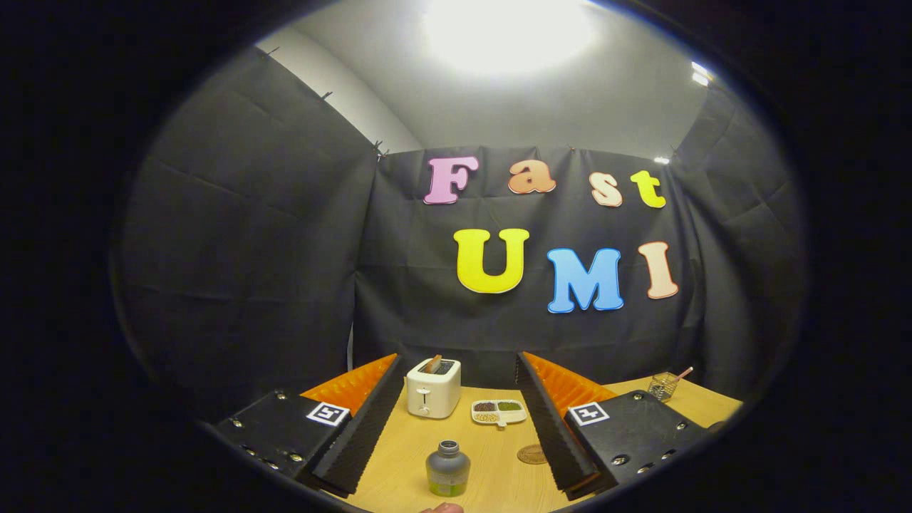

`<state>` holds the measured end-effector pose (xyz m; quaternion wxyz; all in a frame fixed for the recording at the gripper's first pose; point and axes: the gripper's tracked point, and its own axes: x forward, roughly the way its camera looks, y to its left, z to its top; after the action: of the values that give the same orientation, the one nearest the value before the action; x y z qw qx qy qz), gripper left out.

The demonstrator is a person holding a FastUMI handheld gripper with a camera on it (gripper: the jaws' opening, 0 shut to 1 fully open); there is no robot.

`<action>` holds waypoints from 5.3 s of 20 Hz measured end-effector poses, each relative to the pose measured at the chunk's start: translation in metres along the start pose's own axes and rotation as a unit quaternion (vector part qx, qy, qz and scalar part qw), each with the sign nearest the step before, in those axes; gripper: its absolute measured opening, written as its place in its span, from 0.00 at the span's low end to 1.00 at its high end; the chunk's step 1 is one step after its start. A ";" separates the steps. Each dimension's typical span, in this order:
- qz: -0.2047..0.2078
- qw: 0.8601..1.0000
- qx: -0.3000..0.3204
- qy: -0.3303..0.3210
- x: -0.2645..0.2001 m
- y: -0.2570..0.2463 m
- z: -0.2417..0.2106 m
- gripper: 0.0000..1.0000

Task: Take the bottle from table, then pour the juice into the cup, finally place the bottle on the coaster

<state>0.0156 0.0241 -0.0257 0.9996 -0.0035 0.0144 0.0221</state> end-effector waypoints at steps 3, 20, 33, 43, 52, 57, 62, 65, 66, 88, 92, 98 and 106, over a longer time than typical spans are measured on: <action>-0.005 1.000 0.007 0.007 0.006 0.000 -0.008 0.96; -0.053 0.997 0.003 0.060 0.031 0.015 -0.105 0.96; -0.076 0.984 0.001 0.160 0.038 0.024 -0.214 0.96; -0.087 0.973 0.009 0.215 0.037 0.020 -0.270 0.97; -0.080 0.961 0.019 0.265 0.028 0.026 -0.312 0.97; -0.081 0.961 0.022 0.264 0.027 0.025 -0.306 0.93; -0.078 0.956 0.032 0.280 0.033 0.026 -0.309 0.77; -0.077 0.956 0.068 0.273 0.034 0.021 -0.294 0.77; -0.078 0.955 0.086 0.273 0.037 0.020 -0.290 0.77; -0.075 0.878 0.416 0.226 0.026 -0.047 -0.237 0.77; -0.083 0.853 0.470 0.210 0.023 -0.061 -0.233 0.77; -0.098 0.805 0.548 0.204 0.016 -0.070 -0.240 0.77; -0.104 0.753 0.618 0.200 0.011 -0.077 -0.244 0.77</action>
<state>0.0228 -0.0546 -0.2693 0.7545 0.6093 0.2239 -0.0965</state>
